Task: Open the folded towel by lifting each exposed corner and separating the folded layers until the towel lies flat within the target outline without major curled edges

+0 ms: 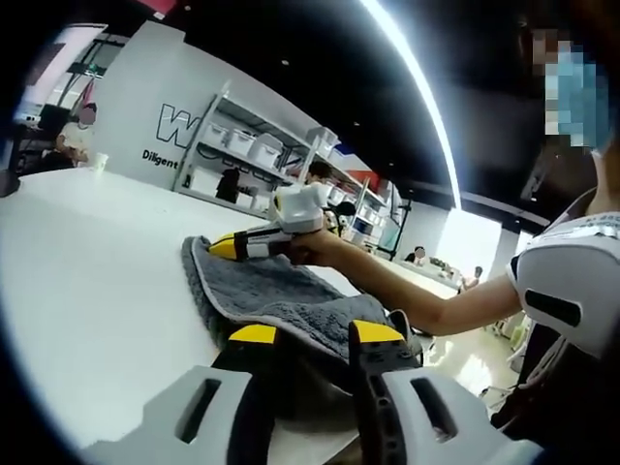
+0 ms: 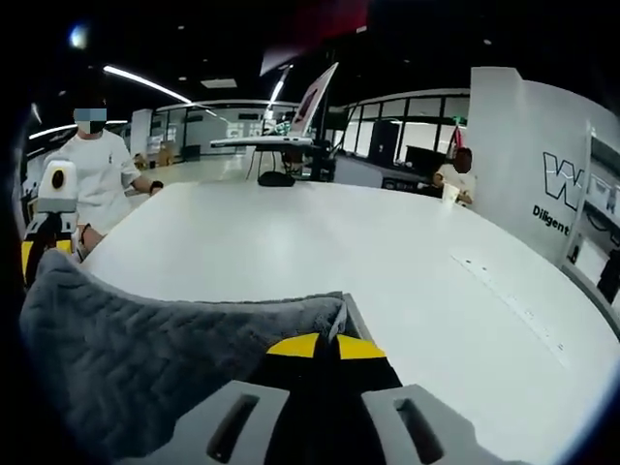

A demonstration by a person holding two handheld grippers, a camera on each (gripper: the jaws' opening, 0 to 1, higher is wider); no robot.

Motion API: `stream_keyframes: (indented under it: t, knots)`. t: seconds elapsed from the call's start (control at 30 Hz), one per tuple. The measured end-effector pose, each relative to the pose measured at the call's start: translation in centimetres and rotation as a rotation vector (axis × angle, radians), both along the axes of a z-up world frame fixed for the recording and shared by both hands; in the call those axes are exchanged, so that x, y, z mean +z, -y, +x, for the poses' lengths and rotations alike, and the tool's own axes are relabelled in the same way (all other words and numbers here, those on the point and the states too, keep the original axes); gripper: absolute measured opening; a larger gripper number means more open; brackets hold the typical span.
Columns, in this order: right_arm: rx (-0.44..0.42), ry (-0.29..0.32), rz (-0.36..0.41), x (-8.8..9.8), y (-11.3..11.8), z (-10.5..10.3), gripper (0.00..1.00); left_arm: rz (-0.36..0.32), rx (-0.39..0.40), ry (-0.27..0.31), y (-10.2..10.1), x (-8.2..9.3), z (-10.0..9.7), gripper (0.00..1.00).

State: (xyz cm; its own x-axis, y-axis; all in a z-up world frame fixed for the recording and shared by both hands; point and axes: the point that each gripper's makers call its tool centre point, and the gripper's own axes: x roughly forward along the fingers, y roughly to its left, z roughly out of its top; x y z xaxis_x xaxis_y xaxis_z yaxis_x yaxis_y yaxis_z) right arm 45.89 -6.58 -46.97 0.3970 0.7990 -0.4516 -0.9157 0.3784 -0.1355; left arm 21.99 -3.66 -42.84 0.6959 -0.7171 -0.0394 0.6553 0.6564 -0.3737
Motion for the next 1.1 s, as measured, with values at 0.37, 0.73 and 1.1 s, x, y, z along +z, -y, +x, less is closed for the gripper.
stream_keyframes:
  t: [0.37,0.73,1.1]
  knots:
    - [-0.023,-0.014,0.024,0.7,0.4,-0.2,0.00,-0.021,0.002,-0.011,0.1,0.1,0.2,0.21]
    - [-0.023,0.009,0.040,2.2,0.4,-0.5,0.00,-0.018,0.008,-0.015,-0.1,0.6,0.1,0.13]
    - [-0.042,0.023,0.054,3.6,1.2,-0.8,0.00,-0.050,-0.024,-0.004,0.8,1.7,-0.2,0.02]
